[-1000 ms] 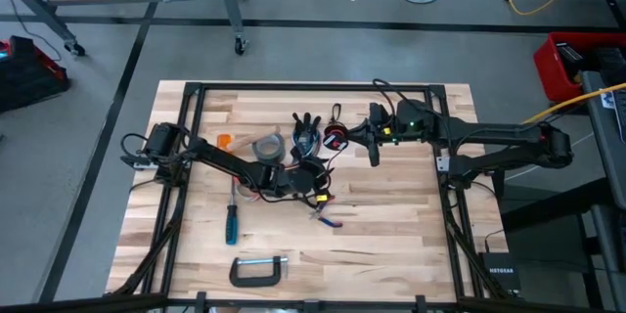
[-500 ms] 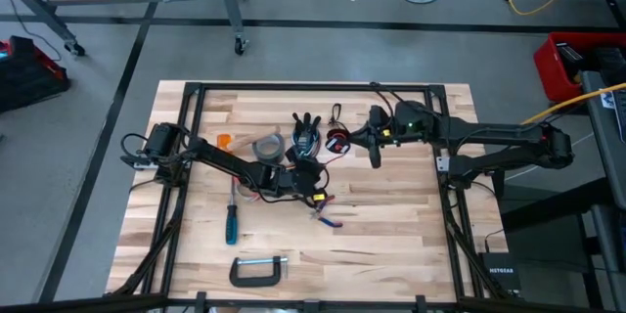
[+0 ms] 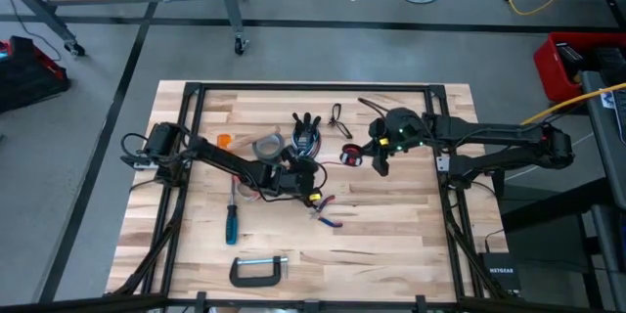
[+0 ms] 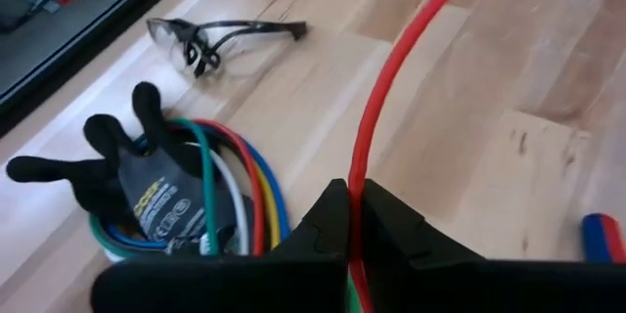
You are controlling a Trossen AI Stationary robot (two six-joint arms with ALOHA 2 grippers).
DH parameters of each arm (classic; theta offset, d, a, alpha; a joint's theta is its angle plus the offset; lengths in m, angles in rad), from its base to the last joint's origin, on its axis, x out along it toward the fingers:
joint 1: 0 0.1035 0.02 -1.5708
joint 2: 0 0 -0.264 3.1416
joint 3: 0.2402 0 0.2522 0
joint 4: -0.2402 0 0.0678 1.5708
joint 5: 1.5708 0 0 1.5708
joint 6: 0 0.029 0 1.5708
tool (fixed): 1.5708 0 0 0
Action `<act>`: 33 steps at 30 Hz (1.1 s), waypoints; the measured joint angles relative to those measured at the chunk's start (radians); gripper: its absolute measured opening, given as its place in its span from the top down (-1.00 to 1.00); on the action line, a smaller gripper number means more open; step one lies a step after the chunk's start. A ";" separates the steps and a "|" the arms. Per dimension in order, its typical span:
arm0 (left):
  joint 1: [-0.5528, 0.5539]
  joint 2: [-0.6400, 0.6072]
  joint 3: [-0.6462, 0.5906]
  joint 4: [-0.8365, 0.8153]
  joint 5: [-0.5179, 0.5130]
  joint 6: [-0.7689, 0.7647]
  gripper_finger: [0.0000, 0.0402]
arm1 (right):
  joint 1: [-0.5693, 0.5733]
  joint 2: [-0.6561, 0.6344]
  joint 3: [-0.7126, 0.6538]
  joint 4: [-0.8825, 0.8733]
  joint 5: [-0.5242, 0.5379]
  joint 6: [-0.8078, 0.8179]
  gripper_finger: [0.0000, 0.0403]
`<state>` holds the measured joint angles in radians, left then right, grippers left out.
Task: Coil cords
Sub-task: Coil the red wire onto the black spool
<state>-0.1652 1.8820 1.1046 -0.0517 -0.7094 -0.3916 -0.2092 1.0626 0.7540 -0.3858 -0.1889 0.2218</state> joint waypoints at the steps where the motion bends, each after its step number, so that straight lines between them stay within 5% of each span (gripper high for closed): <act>1: 0.005 0.000 0.000 0.001 0.000 0.000 0.98 | 0.000 0.000 0.000 -0.021 0.003 0.000 1.00; 12: 0.070 -0.085 0.000 -0.012 0.024 0.005 0.99 | 0.000 0.013 0.000 -0.105 0.119 0.008 1.00; 33: 0.165 -0.119 0.035 0.069 0.178 0.011 1.00 | 0.001 0.292 0.000 0.181 0.177 0.017 1.00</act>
<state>0.0002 1.7634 1.1398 0.0177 -0.5311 -0.3809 -0.2085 1.3542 0.7540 -0.2051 -0.0119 0.2385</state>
